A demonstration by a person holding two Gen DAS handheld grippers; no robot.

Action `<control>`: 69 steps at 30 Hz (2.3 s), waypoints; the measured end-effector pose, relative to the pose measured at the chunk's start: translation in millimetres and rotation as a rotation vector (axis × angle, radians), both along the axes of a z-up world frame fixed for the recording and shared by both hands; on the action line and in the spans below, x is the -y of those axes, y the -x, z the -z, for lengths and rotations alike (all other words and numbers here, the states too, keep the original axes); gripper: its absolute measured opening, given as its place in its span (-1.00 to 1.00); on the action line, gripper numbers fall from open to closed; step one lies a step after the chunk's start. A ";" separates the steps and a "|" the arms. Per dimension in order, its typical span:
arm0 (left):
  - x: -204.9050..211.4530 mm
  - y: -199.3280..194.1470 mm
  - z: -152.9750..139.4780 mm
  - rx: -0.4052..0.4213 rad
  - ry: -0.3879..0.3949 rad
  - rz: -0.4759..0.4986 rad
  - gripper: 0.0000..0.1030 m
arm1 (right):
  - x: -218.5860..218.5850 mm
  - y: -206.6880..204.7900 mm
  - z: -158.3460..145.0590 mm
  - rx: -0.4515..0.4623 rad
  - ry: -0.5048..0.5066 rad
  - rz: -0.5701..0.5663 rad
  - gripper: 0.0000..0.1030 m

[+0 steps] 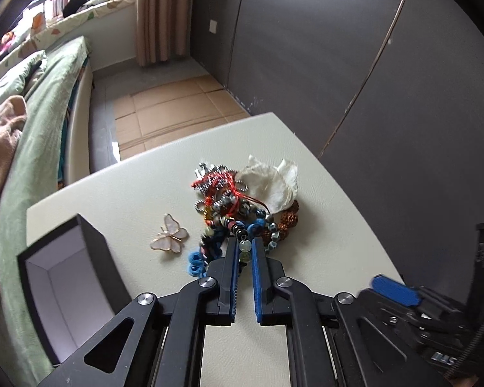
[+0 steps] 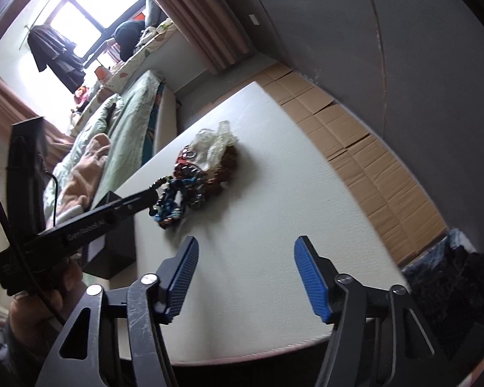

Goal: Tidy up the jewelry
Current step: 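Carry the dark bracelet into the black box with the left tool while the right tool grasps the blue bracelet, then lower the blue bracelet into the black box and open the right tool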

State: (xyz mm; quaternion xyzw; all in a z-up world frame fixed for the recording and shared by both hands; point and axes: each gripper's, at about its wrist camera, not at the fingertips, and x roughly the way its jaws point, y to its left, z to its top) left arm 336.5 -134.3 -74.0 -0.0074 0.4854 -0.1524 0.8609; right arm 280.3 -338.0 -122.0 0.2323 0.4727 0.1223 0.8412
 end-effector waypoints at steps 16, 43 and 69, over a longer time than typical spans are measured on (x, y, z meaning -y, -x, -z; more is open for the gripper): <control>-64.2 20.8 -50.7 0.065 0.011 -0.089 -0.85 | -66.1 -63.7 33.6 -0.159 -0.246 -0.046 -0.12; -156.4 16.4 -38.9 -0.005 0.128 -0.279 -0.84 | -111.5 -91.4 20.3 -0.172 -0.156 -0.022 -0.79; -230.8 32.2 -64.3 -0.012 0.129 -0.506 0.78 | -226.8 -73.9 -54.1 -0.069 -0.098 -0.355 0.39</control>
